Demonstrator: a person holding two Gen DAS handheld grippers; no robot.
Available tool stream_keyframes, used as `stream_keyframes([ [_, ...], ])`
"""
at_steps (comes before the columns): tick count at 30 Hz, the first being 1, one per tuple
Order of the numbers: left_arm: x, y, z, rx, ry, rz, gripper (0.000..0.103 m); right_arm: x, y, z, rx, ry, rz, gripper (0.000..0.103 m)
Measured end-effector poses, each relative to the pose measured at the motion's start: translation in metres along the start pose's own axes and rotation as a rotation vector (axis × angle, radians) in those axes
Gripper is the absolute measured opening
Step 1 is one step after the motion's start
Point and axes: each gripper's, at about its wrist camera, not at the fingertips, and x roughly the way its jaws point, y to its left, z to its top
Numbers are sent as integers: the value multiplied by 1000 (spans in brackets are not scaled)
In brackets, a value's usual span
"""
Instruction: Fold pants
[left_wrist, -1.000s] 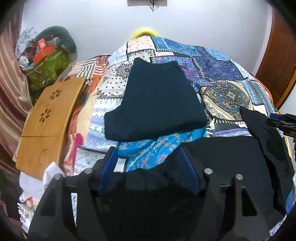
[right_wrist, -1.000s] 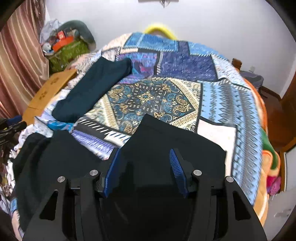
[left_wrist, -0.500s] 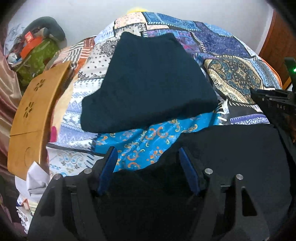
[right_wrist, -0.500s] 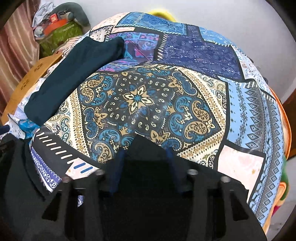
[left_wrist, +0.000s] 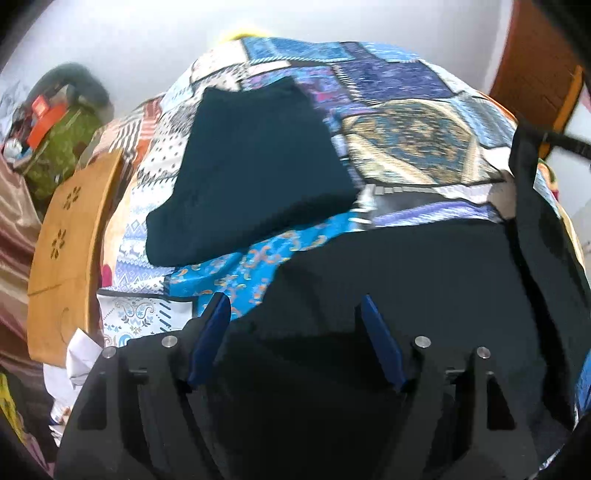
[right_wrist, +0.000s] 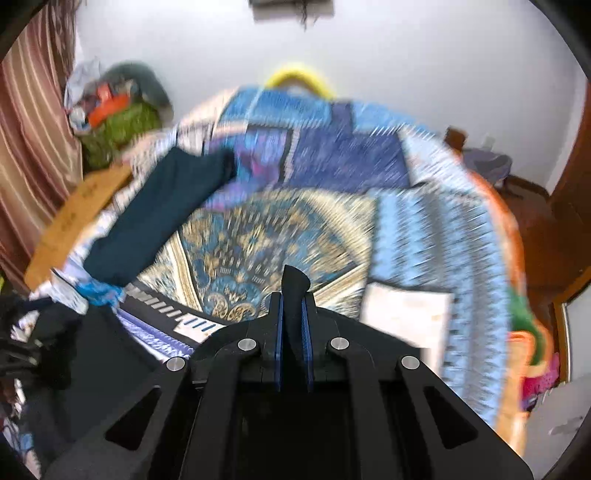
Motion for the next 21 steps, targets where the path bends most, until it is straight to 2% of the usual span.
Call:
stream_keyframes([
  [4,-19,-27,-2,24,-20,-25,83,-72,-29,1,36,-123,-16,8],
  [7,-27,-53,-5,69,-16,-33,83,-117,-47,-4,53,-202,-24,8],
  [9,-31,-73,-8,113,-13,-30,83,-132,-54,-10,61,-236,-34,8],
  [11,-34,-95,-13,152,-6,-46,83,-147,-65,-29,58,-249,-46,8],
  [15,-32,-130,-21,203,17,-62,83,-138,-75,-72,49,-183,-94,8],
  [18,-25,-148,-26,208,49,-99,84,-116,-87,-113,58,-88,-139,8],
  [21,-26,-164,-28,227,29,-84,85,-94,-98,-152,103,5,-150,8],
])
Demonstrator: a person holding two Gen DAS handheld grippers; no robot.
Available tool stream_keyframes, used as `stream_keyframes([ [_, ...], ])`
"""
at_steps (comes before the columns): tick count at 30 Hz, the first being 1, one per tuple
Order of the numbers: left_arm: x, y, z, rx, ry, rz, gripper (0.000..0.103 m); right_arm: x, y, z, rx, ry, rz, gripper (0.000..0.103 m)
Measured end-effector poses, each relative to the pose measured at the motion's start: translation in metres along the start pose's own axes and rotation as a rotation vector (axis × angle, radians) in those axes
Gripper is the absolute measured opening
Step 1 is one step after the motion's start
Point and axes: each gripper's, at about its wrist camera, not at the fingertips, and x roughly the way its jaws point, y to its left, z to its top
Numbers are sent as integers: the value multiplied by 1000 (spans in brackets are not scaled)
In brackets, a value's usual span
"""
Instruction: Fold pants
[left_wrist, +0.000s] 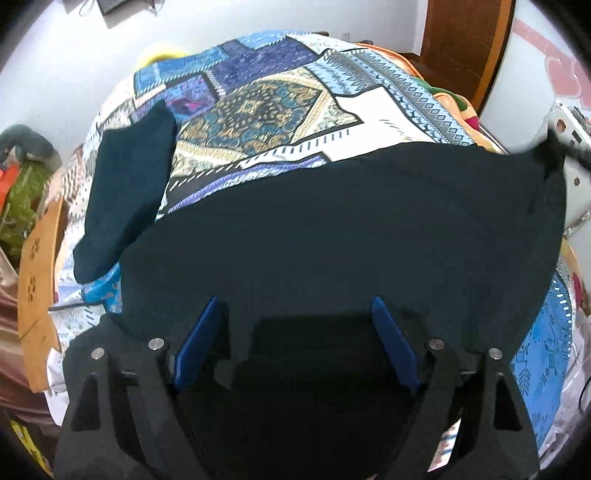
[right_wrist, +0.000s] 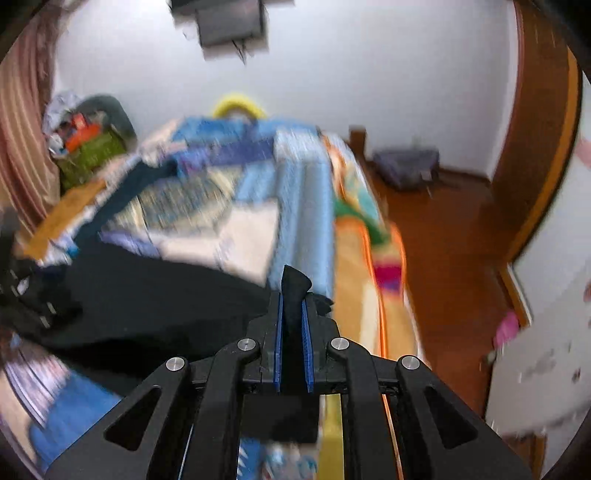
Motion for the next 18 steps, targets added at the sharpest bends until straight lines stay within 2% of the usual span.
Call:
stream_keyframes([
  [3,1,-8,2,9,3,0,86,16,-3,-27,34,79,2,11],
  [7,2,-12,4,21,-2,9,87,26,3,-44,11,168,-82,28],
  [9,-1,-10,3,23,-11,5,87,16,5,-40,1,159,-101,30],
  [13,-13,6,-2,-13,-47,3,87,-7,9,-21,20,114,-86,44],
  [18,-44,56,-9,-96,-128,44,87,-31,46,19,-28,2,-20,53],
])
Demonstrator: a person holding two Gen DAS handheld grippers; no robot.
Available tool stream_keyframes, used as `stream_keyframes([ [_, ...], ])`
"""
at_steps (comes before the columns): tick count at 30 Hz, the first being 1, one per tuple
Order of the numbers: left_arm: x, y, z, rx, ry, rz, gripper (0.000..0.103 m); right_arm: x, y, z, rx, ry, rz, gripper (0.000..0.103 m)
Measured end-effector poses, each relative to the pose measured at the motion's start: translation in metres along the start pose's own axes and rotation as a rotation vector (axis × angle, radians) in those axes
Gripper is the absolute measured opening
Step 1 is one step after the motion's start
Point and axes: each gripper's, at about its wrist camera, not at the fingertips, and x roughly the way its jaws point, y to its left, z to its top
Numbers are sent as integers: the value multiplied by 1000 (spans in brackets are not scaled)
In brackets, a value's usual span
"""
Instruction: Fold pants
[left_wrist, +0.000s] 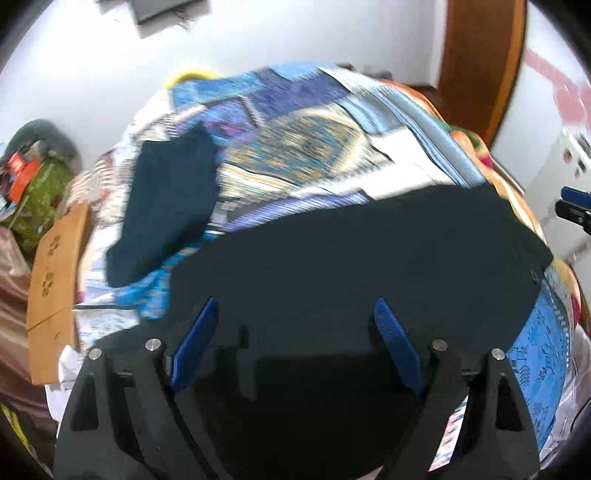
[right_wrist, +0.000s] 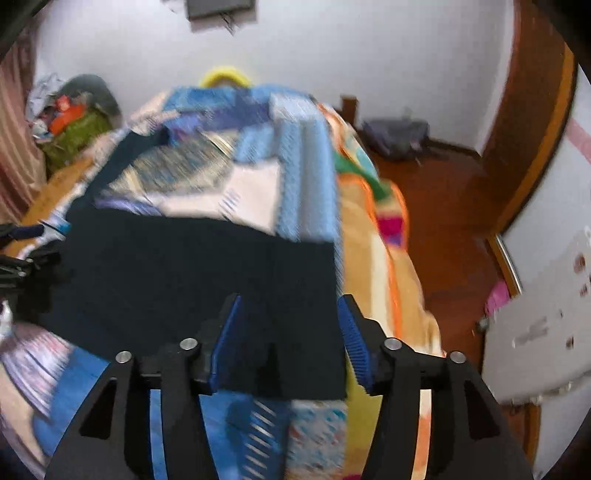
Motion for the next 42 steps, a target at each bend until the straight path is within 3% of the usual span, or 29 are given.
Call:
stream_keyframes([
  [3,-17,46,-2,-66,-52,42,91,-1,36,25,-60,-35,68,61],
  [9,-30,150,-30,-214,-86,154,95,29,111,58,-176,-10,199,62],
  [16,6,243,-88,-366,54,199,95,92,206,79,-310,93,342,62],
  [20,28,263,-114,-402,134,184,95,128,254,94,-400,167,403,62],
  [27,65,254,-144,-382,218,158,96,190,324,104,-544,316,442,61],
  [32,69,253,-156,-392,209,141,97,224,346,93,-587,375,405,60],
  [35,67,254,-158,-420,216,128,97,234,354,84,-617,415,413,38],
  [38,65,252,-160,-419,216,135,97,227,355,84,-650,379,388,14],
  [42,60,247,-167,-394,172,196,99,215,351,91,-655,296,398,6],
])
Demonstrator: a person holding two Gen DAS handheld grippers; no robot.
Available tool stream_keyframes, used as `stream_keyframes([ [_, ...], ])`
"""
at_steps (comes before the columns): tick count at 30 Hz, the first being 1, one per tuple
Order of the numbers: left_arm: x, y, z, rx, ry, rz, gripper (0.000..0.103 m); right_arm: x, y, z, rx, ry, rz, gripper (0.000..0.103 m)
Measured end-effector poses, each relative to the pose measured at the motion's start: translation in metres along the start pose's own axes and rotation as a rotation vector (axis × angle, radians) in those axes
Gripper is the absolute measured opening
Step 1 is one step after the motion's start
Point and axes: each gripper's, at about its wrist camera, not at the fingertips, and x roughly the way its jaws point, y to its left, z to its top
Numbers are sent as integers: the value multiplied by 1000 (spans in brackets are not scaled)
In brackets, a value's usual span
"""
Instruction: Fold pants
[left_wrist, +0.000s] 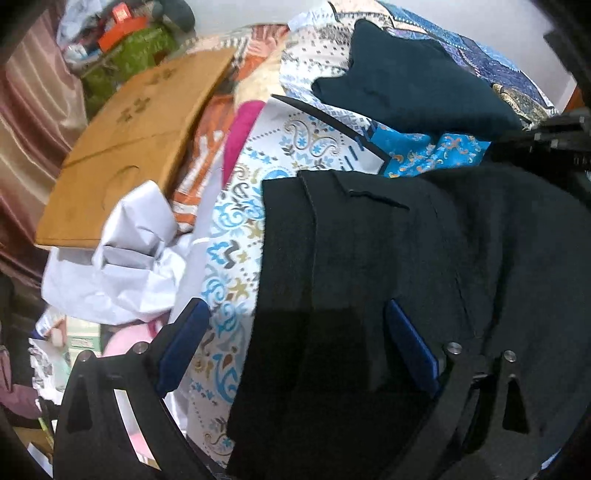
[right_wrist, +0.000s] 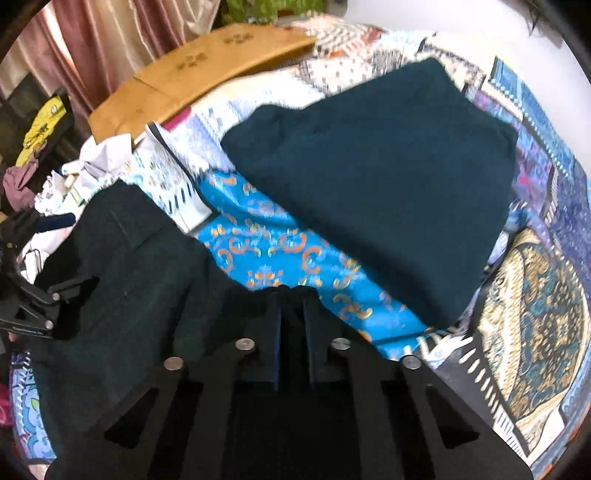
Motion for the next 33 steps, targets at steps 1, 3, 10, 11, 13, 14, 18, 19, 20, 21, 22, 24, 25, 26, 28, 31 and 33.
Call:
stream_keyframes([
  [1,-1,0,-4,-2,-11,14,99,-7,1,0,1,-42,-19,6],
  [3,-4,0,-12,-5,-30,38,99,-11,3,1,-7,-81,-49,5],
  [10,-20,9,-27,-20,-15,58,99,-9,-7,4,87,-33,-53,13],
  [11,-24,11,-28,-30,-9,54,99,-18,-8,2,113,-37,-72,16],
  [13,-36,17,-30,-50,-16,50,99,-37,-7,-4,129,-59,-81,42],
  [14,-42,19,-30,-60,-22,50,99,-54,-6,-9,128,-97,-78,48],
  [18,-69,28,-32,-105,-52,39,99,-107,2,-36,116,-195,-103,57],
  [19,-74,28,-34,-118,-53,29,99,-117,4,-44,115,-209,-100,60],
  [20,-77,27,-35,-127,-49,21,99,-124,6,-52,114,-219,-96,60],
  [21,-79,27,-37,-135,-41,7,99,-130,8,-59,112,-230,-92,60],
  [22,-79,25,-38,-145,-31,-8,99,-136,10,-69,112,-239,-90,60],
  [24,-77,21,-42,-169,-3,-39,99,-145,16,-91,115,-253,-100,61],
  [25,-75,19,-44,-187,16,-61,99,-147,18,-100,118,-257,-102,61],
  [26,-72,17,-46,-205,33,-86,99,-150,19,-111,124,-259,-97,61],
  [28,-64,11,-51,-248,70,-157,99,-147,23,-131,140,-252,-99,61],
  [31,-50,3,-54,-308,120,-223,98,-140,27,-157,143,-217,-99,61],
  [33,-45,2,-52,-350,135,-242,89,-132,32,-176,143,-183,-114,61],
])
